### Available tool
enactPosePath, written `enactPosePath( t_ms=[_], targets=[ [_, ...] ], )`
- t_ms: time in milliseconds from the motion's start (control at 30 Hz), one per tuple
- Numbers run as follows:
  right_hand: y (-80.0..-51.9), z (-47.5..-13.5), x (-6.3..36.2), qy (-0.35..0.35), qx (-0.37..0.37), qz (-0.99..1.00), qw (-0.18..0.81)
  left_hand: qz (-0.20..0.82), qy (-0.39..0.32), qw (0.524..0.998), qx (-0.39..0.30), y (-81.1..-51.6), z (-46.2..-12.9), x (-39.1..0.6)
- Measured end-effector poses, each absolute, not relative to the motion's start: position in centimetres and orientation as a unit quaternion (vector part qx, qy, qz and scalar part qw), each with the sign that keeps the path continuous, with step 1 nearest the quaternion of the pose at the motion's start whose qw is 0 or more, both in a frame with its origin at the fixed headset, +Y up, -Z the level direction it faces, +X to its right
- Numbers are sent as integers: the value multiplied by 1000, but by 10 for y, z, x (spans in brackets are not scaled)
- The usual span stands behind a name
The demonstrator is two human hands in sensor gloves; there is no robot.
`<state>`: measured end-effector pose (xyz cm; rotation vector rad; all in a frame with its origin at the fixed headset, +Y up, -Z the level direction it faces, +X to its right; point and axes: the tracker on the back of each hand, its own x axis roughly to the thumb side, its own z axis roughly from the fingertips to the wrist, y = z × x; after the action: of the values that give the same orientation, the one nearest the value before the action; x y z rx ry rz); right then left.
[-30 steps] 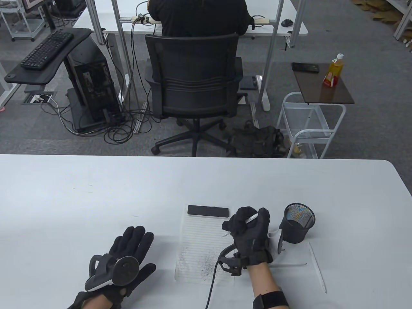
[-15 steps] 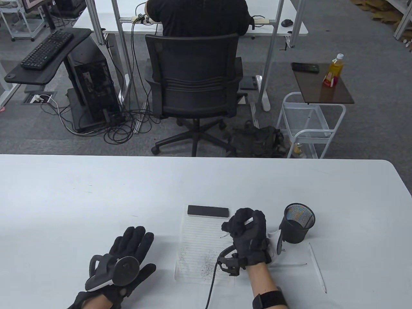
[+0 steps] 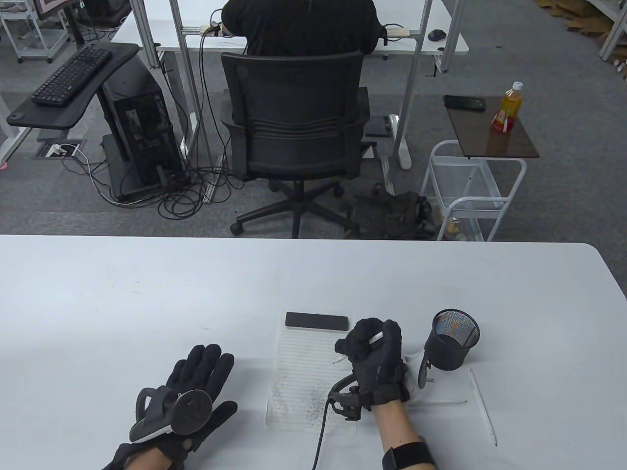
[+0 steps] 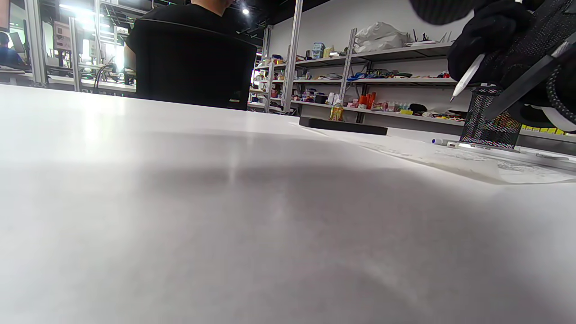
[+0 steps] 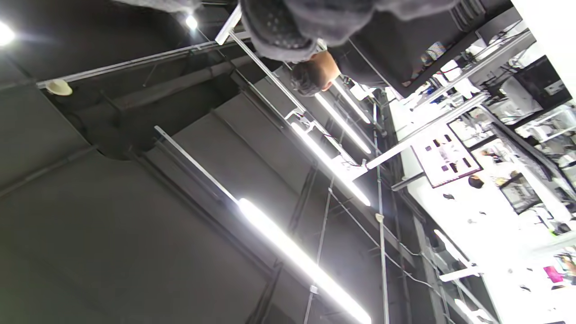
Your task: Press to extend mechanical pencil leads
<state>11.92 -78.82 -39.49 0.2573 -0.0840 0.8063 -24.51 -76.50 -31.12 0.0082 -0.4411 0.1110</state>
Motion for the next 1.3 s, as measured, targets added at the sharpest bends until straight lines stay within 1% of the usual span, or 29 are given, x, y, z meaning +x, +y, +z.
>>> enactPosePath(
  t_ms=[67,133,333,567,1300],
  targets=[
    [-790,-395,118,-45,121,395,909,55,-219,974,5,-765,-311,-245],
    [-792,-395,115,-32,129,392,910,55,-219,974,4,-765,-312,-245],
    [-802,-391,100,-7,121,408,905,56,-219,974,4,-766,-312,-245],
    [-807,-387,83,21,131,433,892,55,-219,974,4,-766,-312,-245],
    [-809,-386,71,29,140,486,862,55,-221,974,5,-764,-311,-244]
  ],
)
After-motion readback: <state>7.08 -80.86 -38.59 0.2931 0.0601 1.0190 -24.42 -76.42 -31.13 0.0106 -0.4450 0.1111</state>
